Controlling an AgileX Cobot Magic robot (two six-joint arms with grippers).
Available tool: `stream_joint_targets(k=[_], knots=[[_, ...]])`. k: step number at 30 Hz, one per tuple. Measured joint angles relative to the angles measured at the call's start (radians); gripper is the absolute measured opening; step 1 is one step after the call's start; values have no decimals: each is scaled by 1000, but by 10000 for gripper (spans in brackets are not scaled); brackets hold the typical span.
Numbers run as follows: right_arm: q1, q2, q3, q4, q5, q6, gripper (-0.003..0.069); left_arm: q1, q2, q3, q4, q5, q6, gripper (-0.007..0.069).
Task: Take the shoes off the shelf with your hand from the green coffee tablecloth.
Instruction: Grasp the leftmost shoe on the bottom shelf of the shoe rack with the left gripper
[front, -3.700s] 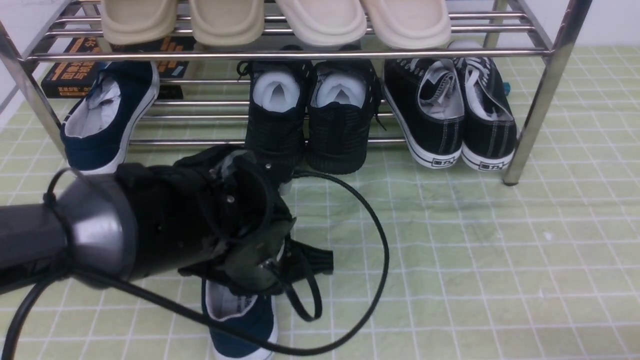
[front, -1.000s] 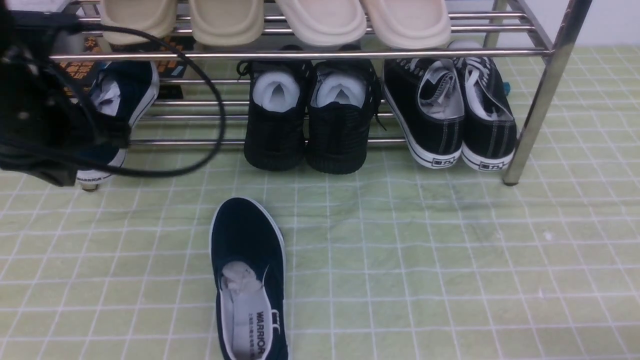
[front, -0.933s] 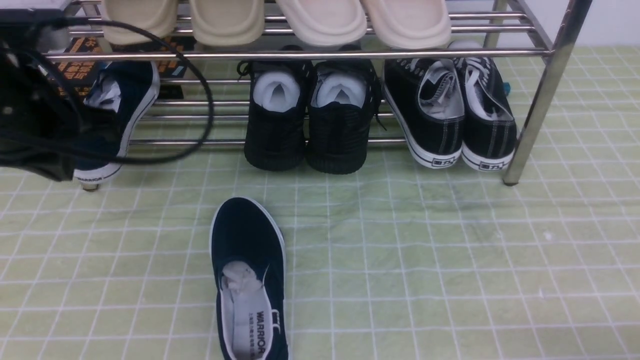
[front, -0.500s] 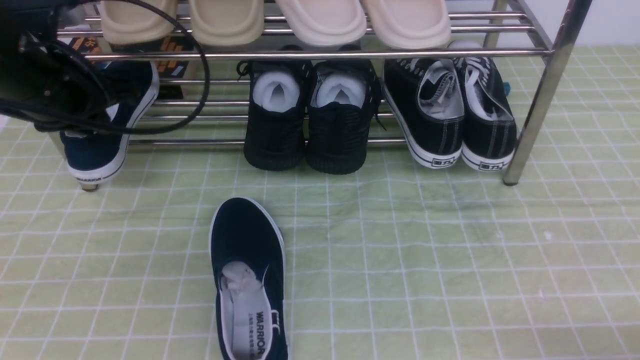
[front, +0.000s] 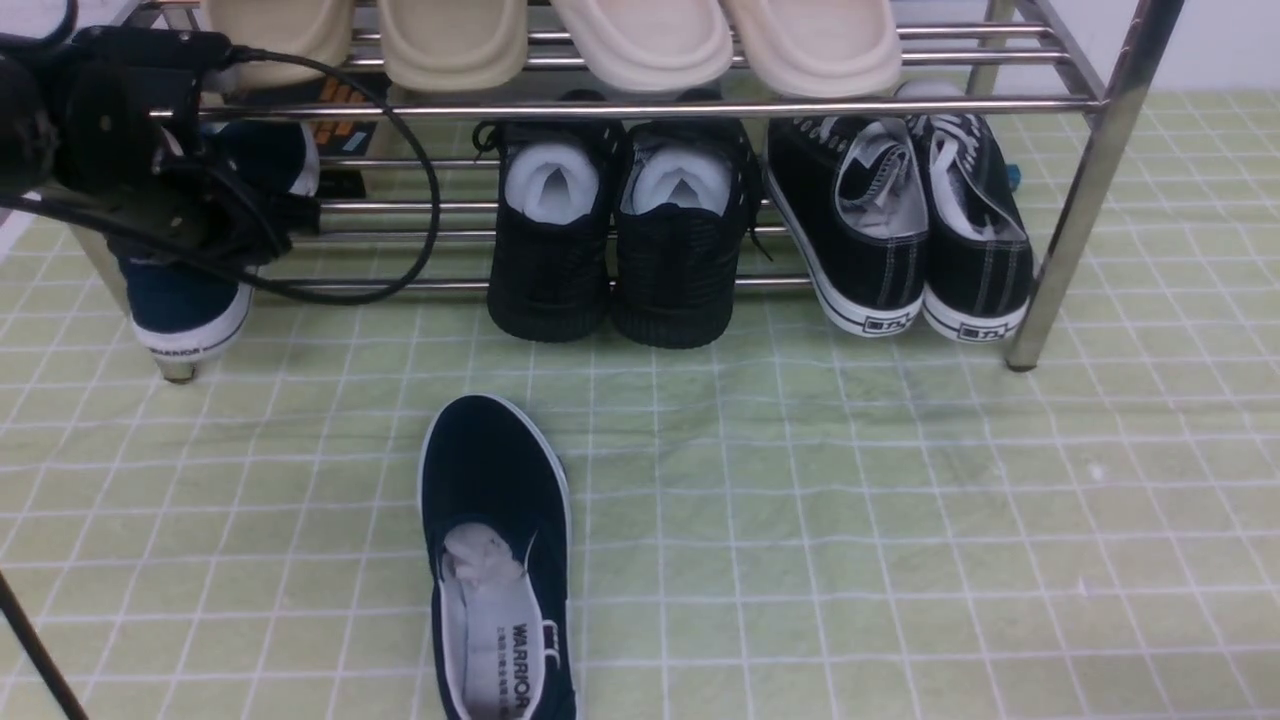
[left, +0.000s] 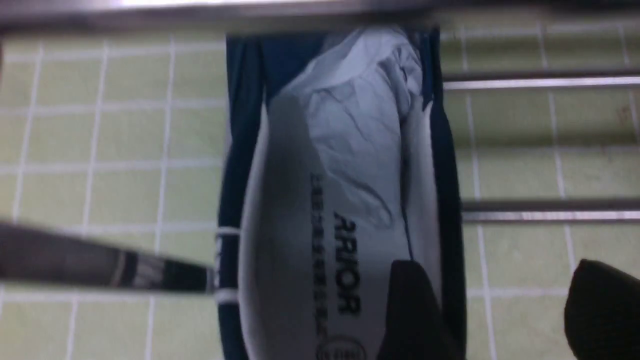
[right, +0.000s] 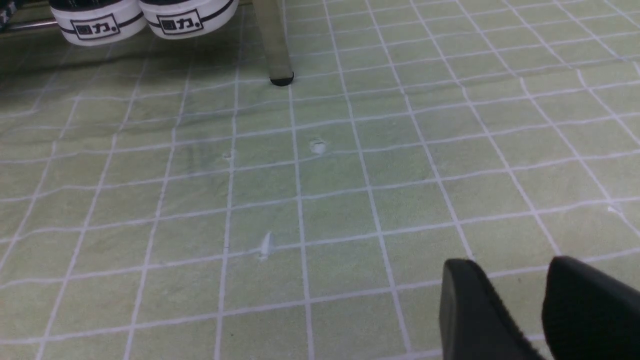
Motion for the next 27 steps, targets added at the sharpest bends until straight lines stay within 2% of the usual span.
stream_joint_targets(k=[14,22,25,27], knots=[[0,0,0,0,0,0,237,0,73,0,16,-87,1,358],[0,0,0,0,0,0,237,3,115,0,37,-151,1,351],[0,0,0,0,0,0,237,3,118,0,34,-154,-27,303],[0,0,0,0,0,0,237,4,117,0,24,-139,-93,167]])
